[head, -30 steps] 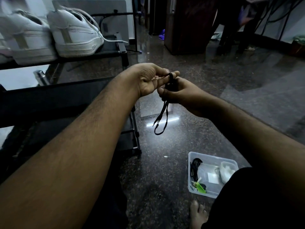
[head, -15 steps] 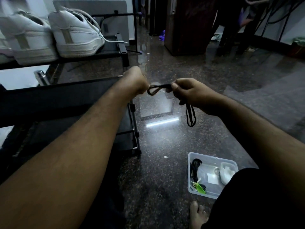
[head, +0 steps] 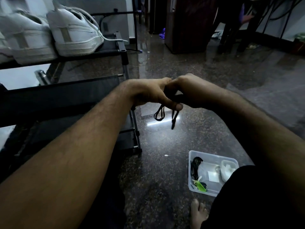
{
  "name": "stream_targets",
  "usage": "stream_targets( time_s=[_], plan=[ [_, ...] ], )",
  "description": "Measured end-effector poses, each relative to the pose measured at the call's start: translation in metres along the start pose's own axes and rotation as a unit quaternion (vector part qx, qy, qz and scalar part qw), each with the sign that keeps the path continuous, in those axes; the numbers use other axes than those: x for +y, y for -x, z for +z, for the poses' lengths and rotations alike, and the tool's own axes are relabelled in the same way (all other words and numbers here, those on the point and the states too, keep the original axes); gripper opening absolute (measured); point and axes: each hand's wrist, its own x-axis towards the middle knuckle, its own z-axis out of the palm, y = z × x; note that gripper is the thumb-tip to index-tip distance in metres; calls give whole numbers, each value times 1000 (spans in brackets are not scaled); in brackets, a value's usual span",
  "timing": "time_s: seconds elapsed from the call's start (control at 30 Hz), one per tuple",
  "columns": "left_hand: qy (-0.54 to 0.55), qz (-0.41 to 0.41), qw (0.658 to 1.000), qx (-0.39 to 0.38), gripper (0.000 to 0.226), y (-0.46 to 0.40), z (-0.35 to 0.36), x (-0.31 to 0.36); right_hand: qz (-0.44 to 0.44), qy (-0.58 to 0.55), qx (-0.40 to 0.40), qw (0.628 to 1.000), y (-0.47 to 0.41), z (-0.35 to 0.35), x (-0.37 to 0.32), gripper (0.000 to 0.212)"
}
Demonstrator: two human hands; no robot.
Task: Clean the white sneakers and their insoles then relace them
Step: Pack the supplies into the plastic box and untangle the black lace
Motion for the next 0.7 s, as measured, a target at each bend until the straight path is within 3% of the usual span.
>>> stream_targets(
  time_s=[0.07, 0.17, 0.23, 0.3, 0.4, 0.53, 0.6, 0.7],
  plan=[
    [41, 16, 999, 11, 110, -1, 0, 0, -33, -21, 33, 999, 1, -1, 1, 37],
    [68, 49, 996, -14, 68, 6, 1, 4, -55, -114, 80, 989, 6, -3, 1, 36],
    [78, 54, 995, -36, 45, 9, 4, 5, -46, -192, 104, 975, 7, -2, 5, 24],
    [87, 20, 996, -14, 47, 7, 3, 1, -29, -250, 126, 960, 7, -2, 12, 16],
    [104, -30, 993, 38, 48, 7, 2, 3, 26, -246, 152, 957, 10, 1, 26, 15],
    [85, -44, 994, 49, 46, 8, 8, 9, 94, -275, 172, 941, 12, 9, 45, 13],
    [105, -44, 992, 61, 46, 5, 13, 12, 129, -362, 207, 900, 11, 12, 47, 14],
    [183, -23, 975, 121, 40, -3, 21, 18, 247, -533, 210, 781, 11, 14, 40, 23]
  ],
)
